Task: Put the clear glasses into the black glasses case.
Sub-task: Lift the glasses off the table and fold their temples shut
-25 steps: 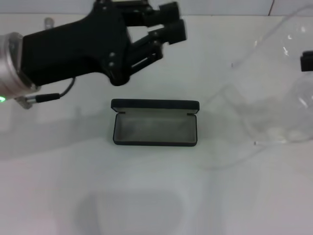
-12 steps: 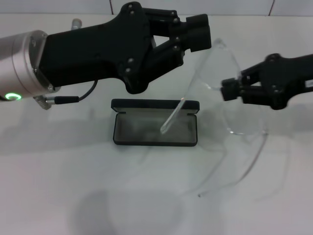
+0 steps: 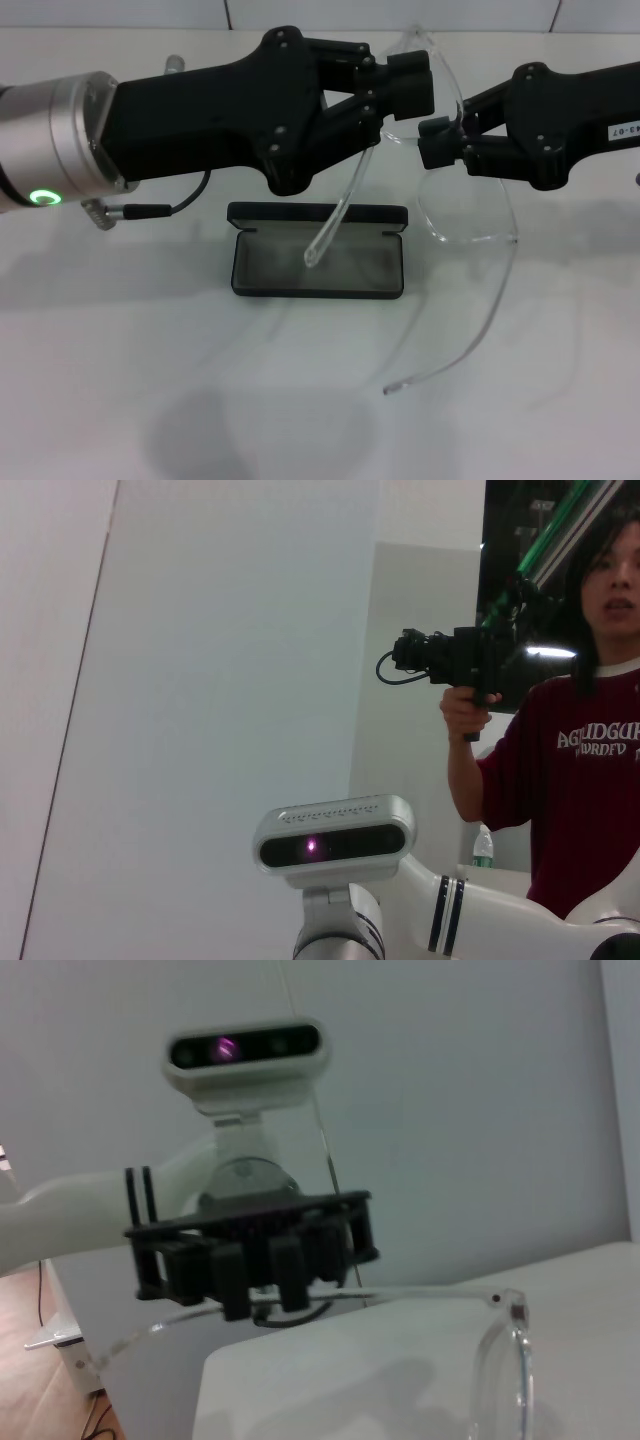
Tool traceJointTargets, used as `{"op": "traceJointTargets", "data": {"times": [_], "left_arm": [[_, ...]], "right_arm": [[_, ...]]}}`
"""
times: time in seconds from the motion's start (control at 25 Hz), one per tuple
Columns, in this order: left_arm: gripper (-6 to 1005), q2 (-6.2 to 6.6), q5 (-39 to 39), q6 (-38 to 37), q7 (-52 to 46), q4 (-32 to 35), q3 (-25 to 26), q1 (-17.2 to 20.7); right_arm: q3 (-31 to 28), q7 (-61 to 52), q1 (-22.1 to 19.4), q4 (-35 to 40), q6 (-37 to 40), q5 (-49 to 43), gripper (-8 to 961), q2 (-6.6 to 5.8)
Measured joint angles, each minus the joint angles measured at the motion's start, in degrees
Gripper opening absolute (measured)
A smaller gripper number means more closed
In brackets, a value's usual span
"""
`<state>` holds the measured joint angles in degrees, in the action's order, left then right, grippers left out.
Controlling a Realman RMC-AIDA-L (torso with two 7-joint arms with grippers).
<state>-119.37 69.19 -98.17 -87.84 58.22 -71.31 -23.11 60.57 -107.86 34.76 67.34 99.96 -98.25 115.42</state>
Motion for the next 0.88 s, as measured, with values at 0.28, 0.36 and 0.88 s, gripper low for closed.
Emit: {"op": "traceJointTargets", "data": {"times": [0.28, 0.36, 0.88], "left_arm": [[112, 0.03, 0.3, 0.0, 0.3, -0.9, -0.2, -1.6], [111, 0.02, 0.4, 0.0, 0.2, -1.2, -0.3, -2.0], [110, -0.03, 1.0, -2.2, -0.2, -1.6, 0.4, -3.2]], "right_arm": [[-0.2, 1.7, -0.2, -0.2, 0.2, 1.6, 111, 0.04], [-0.2, 2.3, -0.3, -0.4, 0.2, 2.2, 111, 0.05], [-0.4, 4.5, -0.5, -3.3, 0.2, 4.1, 111, -0.07]]}}
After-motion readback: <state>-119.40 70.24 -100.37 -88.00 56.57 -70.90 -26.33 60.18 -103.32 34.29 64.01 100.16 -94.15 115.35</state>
